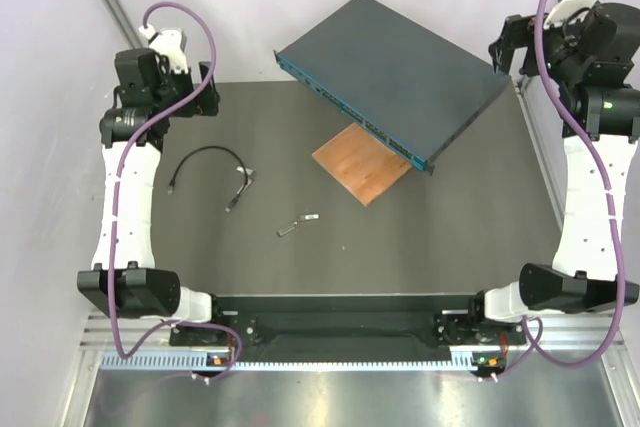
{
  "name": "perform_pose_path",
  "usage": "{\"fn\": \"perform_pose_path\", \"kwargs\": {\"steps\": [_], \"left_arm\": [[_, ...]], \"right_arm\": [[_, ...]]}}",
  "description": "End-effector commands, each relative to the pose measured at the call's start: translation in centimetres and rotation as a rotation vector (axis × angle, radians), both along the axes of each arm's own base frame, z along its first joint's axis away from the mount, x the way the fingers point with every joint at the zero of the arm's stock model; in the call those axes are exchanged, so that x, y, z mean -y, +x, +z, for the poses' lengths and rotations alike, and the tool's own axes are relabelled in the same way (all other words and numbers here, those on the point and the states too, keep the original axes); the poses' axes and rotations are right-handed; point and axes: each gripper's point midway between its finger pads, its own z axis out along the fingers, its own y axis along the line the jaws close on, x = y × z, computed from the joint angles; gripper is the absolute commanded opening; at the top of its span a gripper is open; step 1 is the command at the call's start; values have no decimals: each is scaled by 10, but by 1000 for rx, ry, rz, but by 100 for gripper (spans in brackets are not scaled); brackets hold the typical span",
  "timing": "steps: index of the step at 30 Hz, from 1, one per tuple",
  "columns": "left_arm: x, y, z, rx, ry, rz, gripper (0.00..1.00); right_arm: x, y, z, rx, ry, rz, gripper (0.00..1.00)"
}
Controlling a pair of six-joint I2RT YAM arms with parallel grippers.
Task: Insert the plug into the switch port
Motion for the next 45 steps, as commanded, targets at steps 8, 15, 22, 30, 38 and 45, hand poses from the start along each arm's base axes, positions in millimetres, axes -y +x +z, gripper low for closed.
{"fn": "perform_pose_path", "kwargs": {"steps": [8, 15, 22, 30, 38, 45], "left_arm": [[11, -41, -83, -319, 152, -281, 95], [3, -63, -154, -507, 201, -336, 78], [5, -26, -202, -570, 119, -273, 65], [7, 19, -249, -595, -72, -45, 59], [16, 37, -288, -689, -166, -2, 40], [29, 21, -301, -732, -224, -45, 40]], "right_arm": [[-20, -8, -1, 0, -16, 127, 100], [-39, -7, -12, -31, -44, 210, 100], [-58, -4, -25, -64, -31, 256, 100], [-57, -2, -34, -70, -7, 242, 100], [-57, 1, -41, -87, -4, 235, 100], [-56, 4, -47, -101, -2, 230, 100]]}}
